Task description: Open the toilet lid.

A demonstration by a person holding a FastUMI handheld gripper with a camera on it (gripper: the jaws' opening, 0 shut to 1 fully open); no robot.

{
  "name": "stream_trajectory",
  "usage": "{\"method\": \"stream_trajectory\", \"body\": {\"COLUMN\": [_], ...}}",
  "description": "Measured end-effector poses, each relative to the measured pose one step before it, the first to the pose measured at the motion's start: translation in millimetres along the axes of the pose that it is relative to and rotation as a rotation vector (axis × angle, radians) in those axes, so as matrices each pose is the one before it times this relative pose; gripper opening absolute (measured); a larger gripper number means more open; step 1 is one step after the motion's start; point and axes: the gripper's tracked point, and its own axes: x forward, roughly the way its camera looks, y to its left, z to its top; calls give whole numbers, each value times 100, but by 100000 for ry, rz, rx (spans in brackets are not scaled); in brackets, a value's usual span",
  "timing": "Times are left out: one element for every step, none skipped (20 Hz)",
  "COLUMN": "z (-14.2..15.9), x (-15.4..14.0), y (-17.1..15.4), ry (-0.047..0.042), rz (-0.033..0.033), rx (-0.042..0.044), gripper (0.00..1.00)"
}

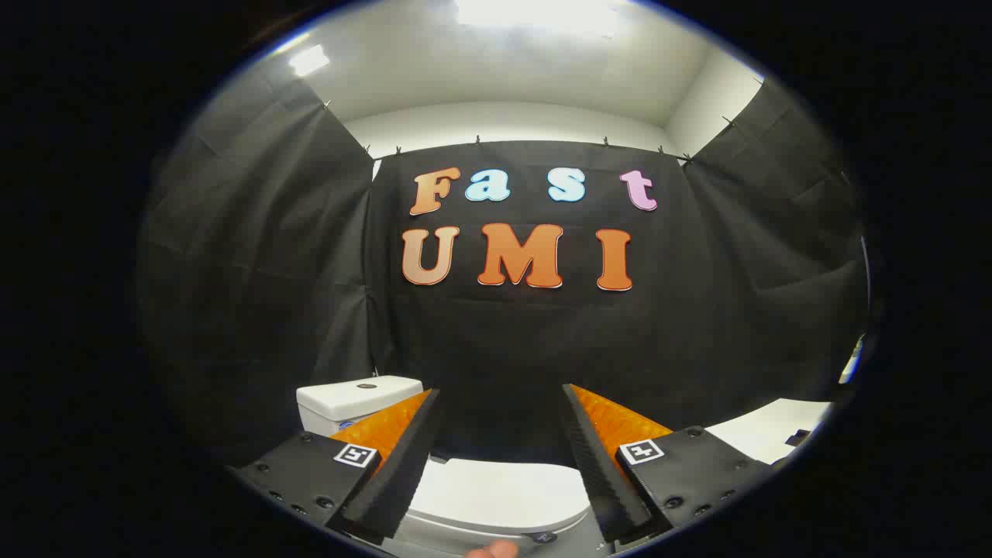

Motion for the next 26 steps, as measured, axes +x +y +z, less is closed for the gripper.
{"method": "stream_trajectory", "body": {"z": [24,197,169,136,117,94,-48,-102,-140,-88,-121,25,168,45,140,37,-64,-37,-7,110,-43,60,-4,1,-2,69], "x": [-54,-30,-29,-65,-149,-9,24,42,55,11,10,91,-116,-55,-77,-26,-65,85,69,-107,-21,-27,45,-67,-63,68], "y": [-57,26,10,68,35,81,10,-43,-26,-109,-60,63,-14,43,-1,-90,-54,5,32,9,-6,74,54,14,-3,28], "ry": [-103,-407,-497,-582,-386,-241,-18,209,379,500,338,-66,-258,-286,-297,-92,43,128,9,-25,-23,-65,76,-29,-34,-14], "rz": [-149,-5,86,159,168,68,0,-68,-297,-301,46,71,36,91,36,-106,-80,-49,51,78,111,81,101,-81,87,99], "rx": [81,223,234,101,-15,-40,30,-20,-161,-59,10,-1,-6,14,68,52,71,68,-20,-108,-88,-34,1,-30,-5,-15], "gripper": [98,98,98,98,98,98,98,98,98,98,98,98,98,98,98,98,98,98,98,98,98,98,98,98,98,98]}}
